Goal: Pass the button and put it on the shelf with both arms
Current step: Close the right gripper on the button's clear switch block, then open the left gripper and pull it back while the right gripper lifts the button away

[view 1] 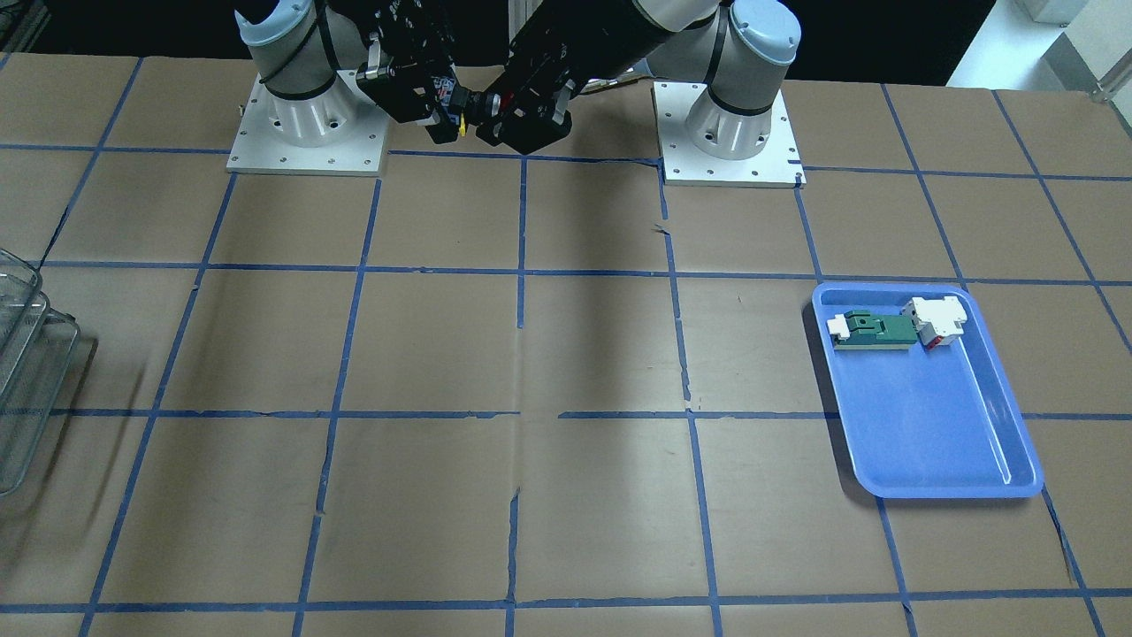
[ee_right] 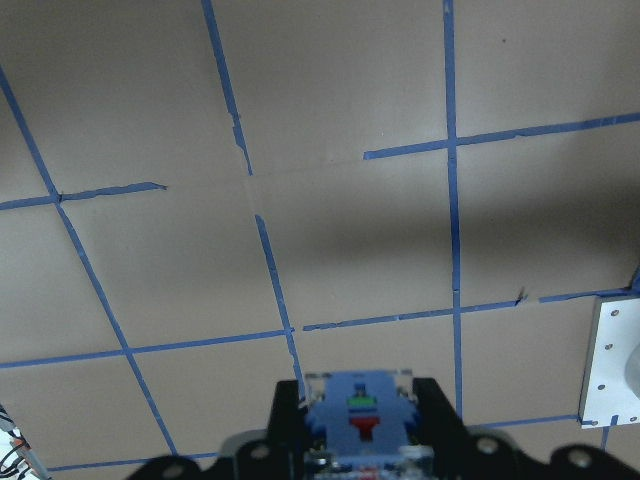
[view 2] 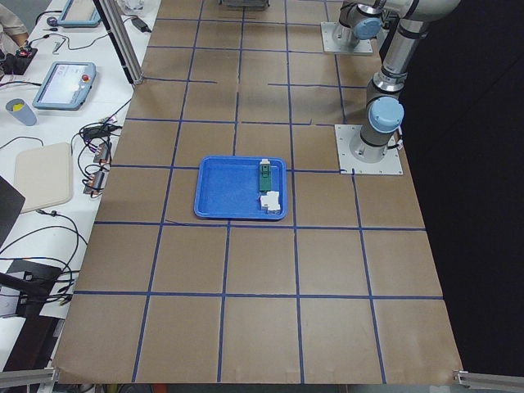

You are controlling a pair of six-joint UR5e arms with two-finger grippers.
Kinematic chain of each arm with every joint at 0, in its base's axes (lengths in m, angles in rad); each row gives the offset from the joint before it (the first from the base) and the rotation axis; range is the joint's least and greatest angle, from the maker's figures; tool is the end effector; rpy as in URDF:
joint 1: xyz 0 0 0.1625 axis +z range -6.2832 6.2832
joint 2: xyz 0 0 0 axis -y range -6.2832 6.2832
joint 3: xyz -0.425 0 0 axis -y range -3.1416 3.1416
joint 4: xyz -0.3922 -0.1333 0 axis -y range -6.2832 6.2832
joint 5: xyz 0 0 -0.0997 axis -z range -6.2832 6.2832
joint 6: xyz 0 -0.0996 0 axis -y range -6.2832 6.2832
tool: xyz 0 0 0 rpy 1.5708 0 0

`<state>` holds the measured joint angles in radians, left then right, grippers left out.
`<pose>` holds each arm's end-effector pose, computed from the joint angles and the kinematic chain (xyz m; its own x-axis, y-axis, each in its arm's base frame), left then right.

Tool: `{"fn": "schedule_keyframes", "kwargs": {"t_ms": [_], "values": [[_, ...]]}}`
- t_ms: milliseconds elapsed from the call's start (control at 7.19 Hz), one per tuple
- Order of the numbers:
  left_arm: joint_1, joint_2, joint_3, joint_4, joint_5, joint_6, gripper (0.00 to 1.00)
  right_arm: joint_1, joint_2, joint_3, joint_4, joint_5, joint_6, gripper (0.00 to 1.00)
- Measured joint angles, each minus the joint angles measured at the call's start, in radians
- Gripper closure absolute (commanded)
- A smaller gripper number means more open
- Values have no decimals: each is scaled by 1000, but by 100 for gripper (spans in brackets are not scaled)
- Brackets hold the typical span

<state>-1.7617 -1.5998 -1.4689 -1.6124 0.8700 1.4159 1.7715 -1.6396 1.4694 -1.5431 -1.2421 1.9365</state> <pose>-0.2899 -0.4589 0.5429 0.0722 0.9950 0.0685 0.7669 -0.0115 -0.6416 0.2557 -0.4270 0.5738 0.1441 0.9894 -0.0184 0.9282 -0.1287 0.3492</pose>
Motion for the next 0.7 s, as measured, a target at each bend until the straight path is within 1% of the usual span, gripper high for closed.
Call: {"fn": "schedule_keyframes", "kwargs": {"t_ms": [139, 278, 417, 695], "values": [[0, 0, 1, 0, -3, 0, 70, -1, -1, 0, 0, 1, 0, 100], [1, 0, 1, 0, -3, 0, 45, -1, -2, 0, -1, 0, -1, 100], [1, 0, 1, 0, -2, 0, 29, -2, -3, 0, -1, -1, -1, 100], [1, -1, 3, -1, 2, 1, 10, -4, -6, 0, 0, -6, -2, 100]]}}
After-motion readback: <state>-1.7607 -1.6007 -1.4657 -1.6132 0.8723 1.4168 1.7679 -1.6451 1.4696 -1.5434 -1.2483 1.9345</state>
